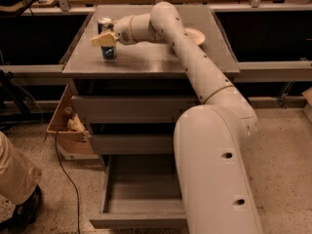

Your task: Place redbull can into bottom drawer

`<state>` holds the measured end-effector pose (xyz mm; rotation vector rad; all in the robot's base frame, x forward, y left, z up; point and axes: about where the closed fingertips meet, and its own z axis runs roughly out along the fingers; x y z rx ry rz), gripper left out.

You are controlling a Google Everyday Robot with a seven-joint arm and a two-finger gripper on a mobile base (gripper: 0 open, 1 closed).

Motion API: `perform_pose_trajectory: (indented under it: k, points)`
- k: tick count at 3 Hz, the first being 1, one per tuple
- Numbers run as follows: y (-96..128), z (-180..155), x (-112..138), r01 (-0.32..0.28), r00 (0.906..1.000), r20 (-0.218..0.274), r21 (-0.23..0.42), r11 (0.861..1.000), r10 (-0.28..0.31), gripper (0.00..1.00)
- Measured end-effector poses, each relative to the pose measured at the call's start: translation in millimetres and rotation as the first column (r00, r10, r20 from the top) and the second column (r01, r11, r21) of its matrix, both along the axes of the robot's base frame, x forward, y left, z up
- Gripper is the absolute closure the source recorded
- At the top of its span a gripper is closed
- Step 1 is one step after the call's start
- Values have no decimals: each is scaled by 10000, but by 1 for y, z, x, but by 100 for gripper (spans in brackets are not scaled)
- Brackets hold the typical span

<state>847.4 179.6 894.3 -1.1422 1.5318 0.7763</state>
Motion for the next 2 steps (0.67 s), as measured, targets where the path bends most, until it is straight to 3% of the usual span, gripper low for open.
perform_pose_trajectory:
  k: [2]
  points:
    - [-1,10,-9,-274,9995,138,481,9985,267,92]
